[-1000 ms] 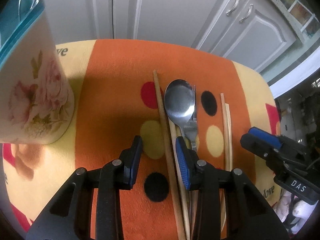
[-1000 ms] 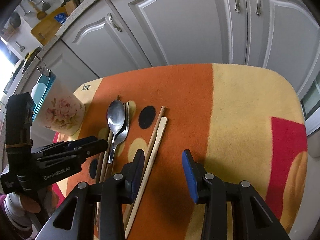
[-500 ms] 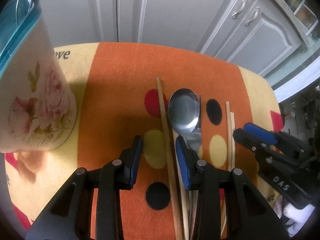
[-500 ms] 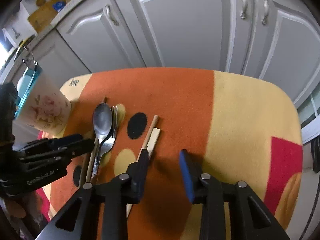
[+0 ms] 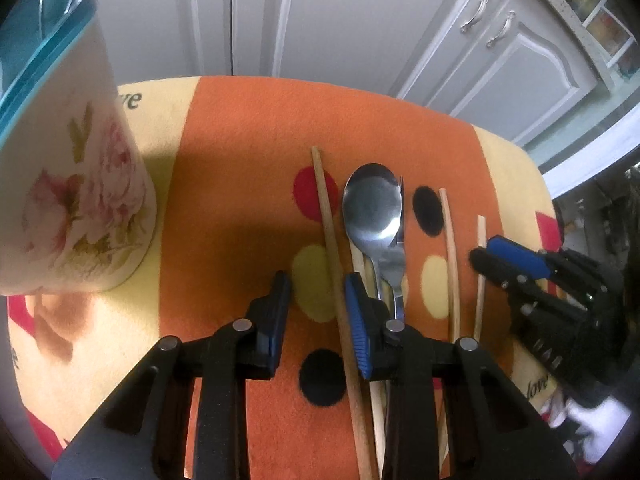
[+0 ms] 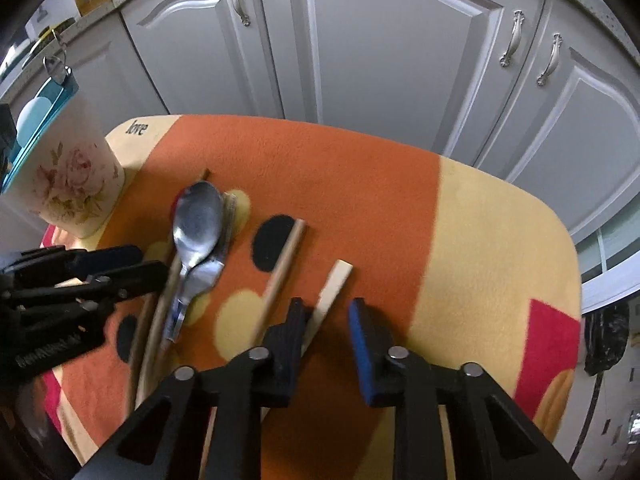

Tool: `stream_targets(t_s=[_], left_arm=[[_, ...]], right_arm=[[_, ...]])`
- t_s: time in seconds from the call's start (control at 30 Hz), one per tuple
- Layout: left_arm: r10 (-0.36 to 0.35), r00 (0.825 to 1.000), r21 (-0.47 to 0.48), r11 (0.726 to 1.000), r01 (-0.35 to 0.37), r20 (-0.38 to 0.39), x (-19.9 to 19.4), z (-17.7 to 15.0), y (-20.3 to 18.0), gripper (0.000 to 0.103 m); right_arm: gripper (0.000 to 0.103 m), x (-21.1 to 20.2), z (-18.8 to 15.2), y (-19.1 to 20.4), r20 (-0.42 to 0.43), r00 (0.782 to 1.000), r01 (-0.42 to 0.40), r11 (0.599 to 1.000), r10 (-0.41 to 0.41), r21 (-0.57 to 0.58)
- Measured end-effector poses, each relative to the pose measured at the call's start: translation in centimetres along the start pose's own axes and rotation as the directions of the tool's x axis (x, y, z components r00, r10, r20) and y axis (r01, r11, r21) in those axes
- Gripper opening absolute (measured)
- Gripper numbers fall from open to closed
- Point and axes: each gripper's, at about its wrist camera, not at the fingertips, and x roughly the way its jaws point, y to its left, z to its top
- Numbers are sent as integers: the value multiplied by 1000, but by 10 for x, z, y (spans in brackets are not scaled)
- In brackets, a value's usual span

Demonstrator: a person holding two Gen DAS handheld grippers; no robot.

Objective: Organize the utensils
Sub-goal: 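Lower both grippers onto the chopsticks lying beside the metal spoon, then grasp a dark wooden chopstick with the left gripper while the right gripper grasps a light chopstick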

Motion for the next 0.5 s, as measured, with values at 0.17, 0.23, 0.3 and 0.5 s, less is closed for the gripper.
stream_targets(t_s=[0.17,0.23,0.3,0.5], left_arm=[[12,1000,-41,999,-12,0,5,10,-3,27],[38,999,-38,999,-38,2,6,16,-6,28],[53,999,-39,998,-53,2,7,21,-8,28],[61,998,6,998,-61,6,7,18,-15,7]], right_arm=[[21,2,9,-25,-8,994,-104,986,106,127],[21,3,12,-24,-14,994,-106,988,108,111],[21,5,15,-22,-15,994,-107,990,109,87],[12,3,16,-21,15,991,-136,990,136,44]])
